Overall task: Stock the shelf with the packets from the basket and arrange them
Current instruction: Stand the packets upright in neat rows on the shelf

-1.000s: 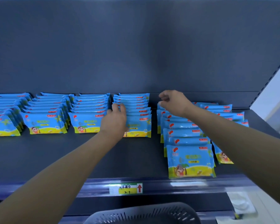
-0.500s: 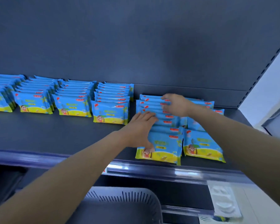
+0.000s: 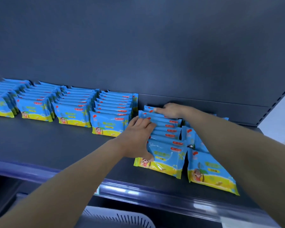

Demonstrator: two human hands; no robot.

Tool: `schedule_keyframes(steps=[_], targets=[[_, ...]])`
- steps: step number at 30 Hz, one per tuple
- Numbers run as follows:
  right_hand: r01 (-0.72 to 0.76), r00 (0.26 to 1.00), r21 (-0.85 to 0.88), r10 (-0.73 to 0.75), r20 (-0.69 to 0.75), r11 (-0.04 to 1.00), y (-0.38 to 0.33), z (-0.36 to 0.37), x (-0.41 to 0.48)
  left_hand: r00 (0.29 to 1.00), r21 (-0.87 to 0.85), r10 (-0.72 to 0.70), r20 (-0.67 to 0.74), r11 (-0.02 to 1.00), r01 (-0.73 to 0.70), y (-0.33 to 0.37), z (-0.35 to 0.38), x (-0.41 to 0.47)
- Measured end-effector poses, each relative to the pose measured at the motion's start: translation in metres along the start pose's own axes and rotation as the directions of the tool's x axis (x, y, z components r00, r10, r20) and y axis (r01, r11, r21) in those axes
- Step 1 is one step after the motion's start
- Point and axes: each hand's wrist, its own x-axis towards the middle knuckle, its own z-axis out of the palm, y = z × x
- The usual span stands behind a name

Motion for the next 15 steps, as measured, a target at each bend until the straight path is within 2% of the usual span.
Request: schedule_keyframes(steps=[2, 7, 12, 15], targets=[[-0.023, 1.000, 0.006, 0.023, 0.005, 1.000, -0.003, 0.001, 0.008, 0.999, 0.005, 0.017, -0.029, 1.000, -0.016, -0.003, 0.000, 0.004], [-0.062, 0.997, 0.001, 0.062, 0.040, 0.998, -0.010, -0.002, 0.011, 0.998, -0.015, 0.031, 0.053, 0.999, -0.030, -0.010, 0.002, 0.016], [-0.050, 0.998, -0.043, 0.052, 0.038, 0.998, -0.016, 0.001, 0.011, 0.996, 0.014, 0.077, 0.034, 0.997, -0.077, -0.014, -0.002, 0.021], [-0.073, 0.997, -0.022, 0.073, -0.029, 0.997, -0.015, 0.002, 0.011, 0.995, 0.024, 0.090, 0.040, 0.996, -0.091, -0.014, -0.001, 0.022]])
